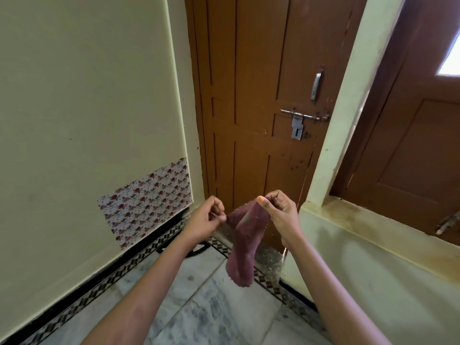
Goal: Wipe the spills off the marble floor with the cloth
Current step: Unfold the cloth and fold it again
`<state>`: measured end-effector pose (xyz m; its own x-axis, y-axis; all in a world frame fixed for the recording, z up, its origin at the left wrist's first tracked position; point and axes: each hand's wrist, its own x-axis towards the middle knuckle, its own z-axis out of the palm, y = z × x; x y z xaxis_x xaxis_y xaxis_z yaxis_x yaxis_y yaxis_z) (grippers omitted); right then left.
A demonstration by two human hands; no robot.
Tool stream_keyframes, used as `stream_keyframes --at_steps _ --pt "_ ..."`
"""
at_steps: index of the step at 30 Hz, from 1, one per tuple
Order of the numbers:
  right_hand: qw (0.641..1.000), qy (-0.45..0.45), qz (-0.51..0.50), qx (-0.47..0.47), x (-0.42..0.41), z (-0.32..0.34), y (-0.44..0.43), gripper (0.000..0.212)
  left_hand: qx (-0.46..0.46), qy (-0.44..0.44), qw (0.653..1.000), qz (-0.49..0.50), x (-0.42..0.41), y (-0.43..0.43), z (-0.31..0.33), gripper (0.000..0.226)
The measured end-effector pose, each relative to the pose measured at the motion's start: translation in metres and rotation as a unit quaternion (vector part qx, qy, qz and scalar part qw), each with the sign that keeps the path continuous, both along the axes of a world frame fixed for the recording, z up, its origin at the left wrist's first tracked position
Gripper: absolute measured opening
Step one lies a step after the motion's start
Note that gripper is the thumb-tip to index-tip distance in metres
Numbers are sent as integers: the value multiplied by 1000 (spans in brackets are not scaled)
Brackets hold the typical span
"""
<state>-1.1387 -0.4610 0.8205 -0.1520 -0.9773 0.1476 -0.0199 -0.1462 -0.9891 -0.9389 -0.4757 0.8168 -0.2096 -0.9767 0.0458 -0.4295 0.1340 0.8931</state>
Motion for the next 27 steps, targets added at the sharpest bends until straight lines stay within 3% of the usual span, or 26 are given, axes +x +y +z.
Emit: stream_keyframes --at_steps 4,7,14,20,27 --pt "1000 -2 -2 -10 -2 -2 -3 11 -91 -81 991 -46 7 -9 17 31" --pt "999 29 -19 -26 -3 -1 -8 13 -138 -196 967 -85 9 -13 31 41" --pt "996 64 -12 -64 0 4 -11 14 -234 -344 903 -104 12 -20 55 30" --pt "994 83 5 -66 1 8 -13 14 -263 -371 880 -139 20 -25 48 15" --pt "998 57 2 -35 4 7 -14 20 -148 -241 948 -146 27 -21 46 19"
